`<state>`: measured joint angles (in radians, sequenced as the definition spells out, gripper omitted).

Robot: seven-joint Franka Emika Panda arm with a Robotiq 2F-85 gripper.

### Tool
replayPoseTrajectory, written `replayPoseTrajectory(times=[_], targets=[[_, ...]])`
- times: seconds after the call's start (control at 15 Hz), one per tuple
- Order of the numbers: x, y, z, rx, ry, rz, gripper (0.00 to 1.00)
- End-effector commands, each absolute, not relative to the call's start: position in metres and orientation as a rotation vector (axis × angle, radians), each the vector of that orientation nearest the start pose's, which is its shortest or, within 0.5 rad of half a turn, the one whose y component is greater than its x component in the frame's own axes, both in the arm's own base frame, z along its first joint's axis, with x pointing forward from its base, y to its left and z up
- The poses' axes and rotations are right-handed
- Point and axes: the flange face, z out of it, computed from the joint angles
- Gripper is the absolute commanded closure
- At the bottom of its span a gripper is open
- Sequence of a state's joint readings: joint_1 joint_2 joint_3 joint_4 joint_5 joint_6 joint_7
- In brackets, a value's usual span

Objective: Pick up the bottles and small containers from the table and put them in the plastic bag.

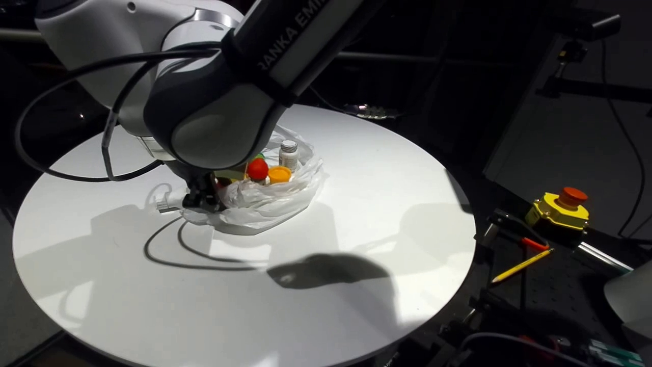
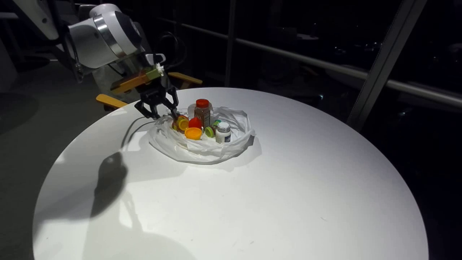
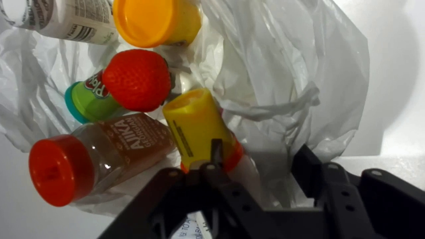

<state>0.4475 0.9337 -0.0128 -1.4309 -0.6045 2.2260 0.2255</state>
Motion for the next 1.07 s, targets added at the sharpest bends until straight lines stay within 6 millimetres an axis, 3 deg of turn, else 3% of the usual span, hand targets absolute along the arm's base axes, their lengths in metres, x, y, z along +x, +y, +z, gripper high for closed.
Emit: replayPoseTrajectory(times=[0.0,0.13,0.33,0.6,1.0], targets=[[0.652,0.286,0.126,-3.412,-1.140,-0.024,0.77],[0.647,0.288,0.126,-3.396,-1.178,0.010,0.90],[0.638,0.287,0.122,-3.354,-1.240,0.094,0.96],[0.638,0.266,0.115,-3.306,-1.160,0.140,0.90],[0.657,0.223,0.142,-3.181,-0.892,-0.153,0.90]])
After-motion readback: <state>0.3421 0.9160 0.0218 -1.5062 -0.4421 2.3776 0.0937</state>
